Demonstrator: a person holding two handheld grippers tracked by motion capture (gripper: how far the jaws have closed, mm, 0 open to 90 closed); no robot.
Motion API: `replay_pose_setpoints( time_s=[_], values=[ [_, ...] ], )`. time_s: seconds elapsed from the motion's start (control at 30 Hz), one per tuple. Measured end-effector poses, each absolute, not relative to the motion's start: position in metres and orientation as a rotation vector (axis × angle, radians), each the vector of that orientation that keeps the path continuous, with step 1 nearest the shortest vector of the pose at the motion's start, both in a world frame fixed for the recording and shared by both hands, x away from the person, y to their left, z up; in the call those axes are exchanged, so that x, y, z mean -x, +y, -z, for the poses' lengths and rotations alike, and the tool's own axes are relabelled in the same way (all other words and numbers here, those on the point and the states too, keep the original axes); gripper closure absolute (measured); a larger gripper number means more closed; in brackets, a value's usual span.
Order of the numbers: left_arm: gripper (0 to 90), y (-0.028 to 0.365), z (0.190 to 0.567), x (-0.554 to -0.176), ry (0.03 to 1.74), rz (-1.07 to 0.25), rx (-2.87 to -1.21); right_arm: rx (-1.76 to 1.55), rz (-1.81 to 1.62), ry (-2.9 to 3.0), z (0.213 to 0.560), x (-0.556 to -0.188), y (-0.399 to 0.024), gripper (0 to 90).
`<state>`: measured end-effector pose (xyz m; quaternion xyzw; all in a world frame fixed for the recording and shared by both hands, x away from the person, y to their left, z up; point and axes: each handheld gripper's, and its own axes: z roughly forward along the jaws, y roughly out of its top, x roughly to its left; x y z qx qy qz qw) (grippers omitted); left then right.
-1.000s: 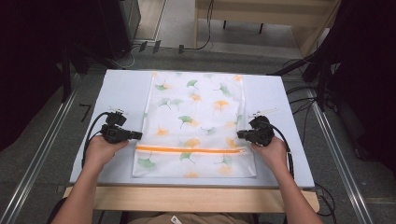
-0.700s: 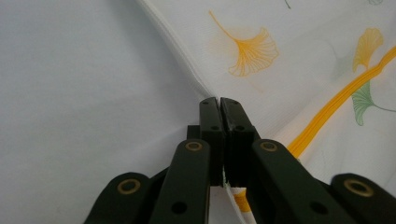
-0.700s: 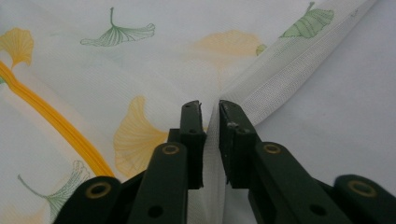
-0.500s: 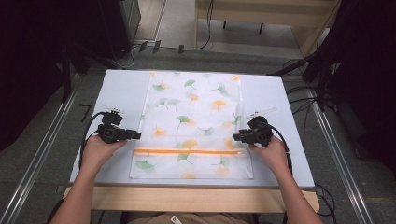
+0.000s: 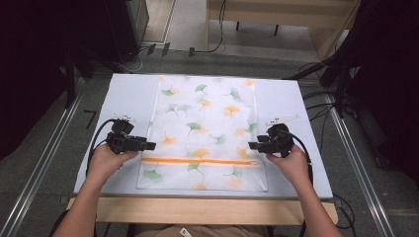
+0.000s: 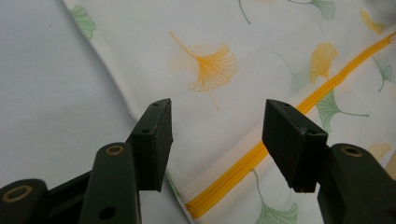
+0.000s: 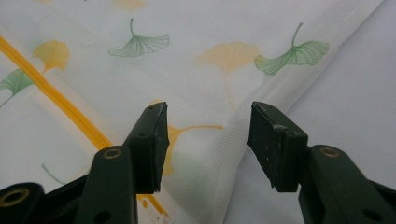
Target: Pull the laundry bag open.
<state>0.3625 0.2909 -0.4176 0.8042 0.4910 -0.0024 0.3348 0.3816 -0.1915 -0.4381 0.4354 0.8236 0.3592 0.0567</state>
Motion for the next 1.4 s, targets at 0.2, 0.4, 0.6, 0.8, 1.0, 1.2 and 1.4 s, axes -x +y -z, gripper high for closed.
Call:
replay_pose_setpoints(
  time_s=[0.2,0.4,0.6,0.8,1.0,1.2,1.4],
  values=[
    [40.7,0.284,0.414,-0.358,1.252,-0.005,-2.11,-1.317,-1.115,2.475,0.433,-0.371,-0.198,50.0],
    [39.6,0.272,0.412,-0.355,1.207,-0.009,-2.143,-1.325,-1.119,2.463,0.43,-0.358,-0.206,50.5],
    [39.1,0.258,0.409,-0.353,1.153,-0.022,-2.171,-1.343,-1.108,2.453,0.43,-0.345,-0.213,50.6],
    [39.2,0.241,0.407,-0.354,1.086,-0.004,-2.192,-1.35,-1.099,2.465,0.436,-0.334,-0.217,52.2],
    [39.2,0.223,0.408,-0.357,1.036,0.018,-2.215,-1.372,-1.068,2.47,0.439,-0.329,-0.218,52.8],
    [39.3,0.205,0.41,-0.361,0.981,0.042,-2.248,-1.411,-1.043,2.468,0.445,-0.324,-0.222,54.5],
    [39.3,0.192,0.41,-0.364,0.952,0.061,-2.254,-1.388,-0.993,2.498,0.455,-0.322,-0.22,54.3]
  ],
)
